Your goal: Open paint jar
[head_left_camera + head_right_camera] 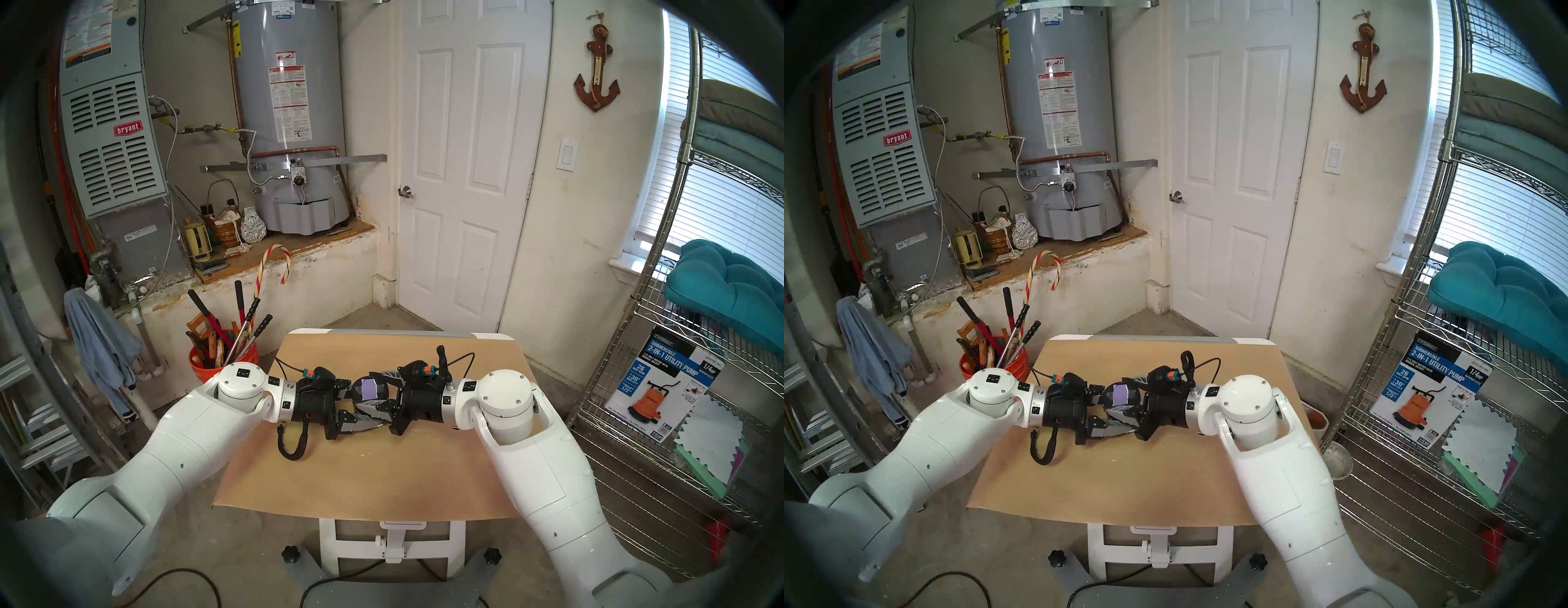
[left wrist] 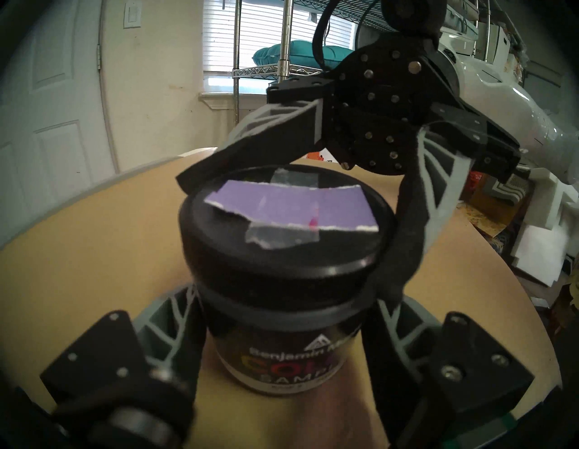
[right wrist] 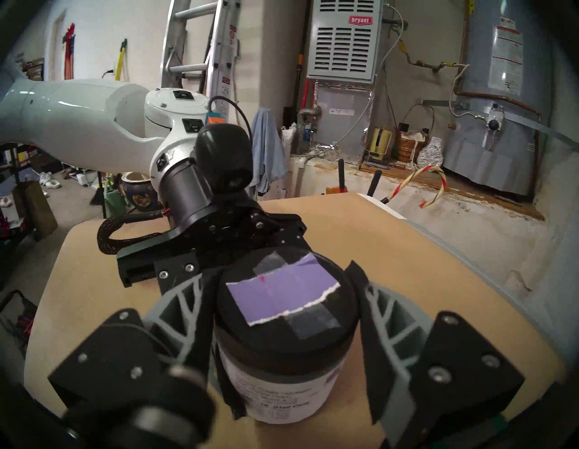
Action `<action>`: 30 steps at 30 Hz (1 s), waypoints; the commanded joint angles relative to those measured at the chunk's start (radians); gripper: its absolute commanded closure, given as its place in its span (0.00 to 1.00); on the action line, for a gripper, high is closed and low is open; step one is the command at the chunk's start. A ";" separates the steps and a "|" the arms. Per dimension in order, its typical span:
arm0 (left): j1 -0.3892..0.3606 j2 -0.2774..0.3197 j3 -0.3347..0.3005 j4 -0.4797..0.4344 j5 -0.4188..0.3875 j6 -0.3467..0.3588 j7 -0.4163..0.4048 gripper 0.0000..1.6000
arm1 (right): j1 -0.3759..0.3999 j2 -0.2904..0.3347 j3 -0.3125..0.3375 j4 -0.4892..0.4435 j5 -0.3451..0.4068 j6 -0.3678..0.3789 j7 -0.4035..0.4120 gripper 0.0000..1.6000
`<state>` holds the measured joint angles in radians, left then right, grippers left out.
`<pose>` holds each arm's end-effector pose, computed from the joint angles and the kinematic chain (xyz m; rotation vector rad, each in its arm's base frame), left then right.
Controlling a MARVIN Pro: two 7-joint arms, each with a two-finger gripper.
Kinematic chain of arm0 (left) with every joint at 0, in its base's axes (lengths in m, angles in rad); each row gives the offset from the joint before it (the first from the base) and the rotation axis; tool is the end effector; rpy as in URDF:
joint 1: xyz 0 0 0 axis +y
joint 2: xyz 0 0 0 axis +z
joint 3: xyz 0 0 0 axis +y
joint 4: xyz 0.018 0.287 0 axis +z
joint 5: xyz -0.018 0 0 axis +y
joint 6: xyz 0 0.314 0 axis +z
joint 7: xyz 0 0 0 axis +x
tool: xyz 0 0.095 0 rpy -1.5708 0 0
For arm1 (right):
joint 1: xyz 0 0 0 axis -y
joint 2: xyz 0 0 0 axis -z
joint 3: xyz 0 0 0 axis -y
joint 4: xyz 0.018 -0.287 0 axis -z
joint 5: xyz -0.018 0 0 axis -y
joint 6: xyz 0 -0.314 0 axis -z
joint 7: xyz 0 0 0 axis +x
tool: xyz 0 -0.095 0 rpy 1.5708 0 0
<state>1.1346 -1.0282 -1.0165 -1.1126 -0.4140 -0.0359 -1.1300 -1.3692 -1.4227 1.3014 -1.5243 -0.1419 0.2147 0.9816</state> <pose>0.4365 0.0090 -0.3416 1.6652 -1.2482 1.1071 0.4135 0.1226 -0.2894 -1.7390 -1.2949 -1.3365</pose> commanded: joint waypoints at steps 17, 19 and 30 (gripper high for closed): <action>-0.067 -0.007 0.050 0.041 0.017 -0.005 -0.065 1.00 | 0.127 0.027 -0.003 0.117 0.041 -0.102 0.169 0.79; -0.076 -0.009 0.055 0.052 0.021 -0.008 -0.076 1.00 | 0.126 0.029 -0.007 0.118 0.044 -0.125 0.183 0.76; -0.099 -0.017 0.068 0.077 0.026 -0.018 -0.107 1.00 | 0.163 0.017 -0.031 0.143 0.036 -0.174 0.217 0.75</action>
<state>1.0501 -1.0380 -0.9550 -1.0415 -0.3863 -0.0540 -1.2138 -1.2503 -1.3886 1.2938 -1.3824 -0.1087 0.0800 1.1736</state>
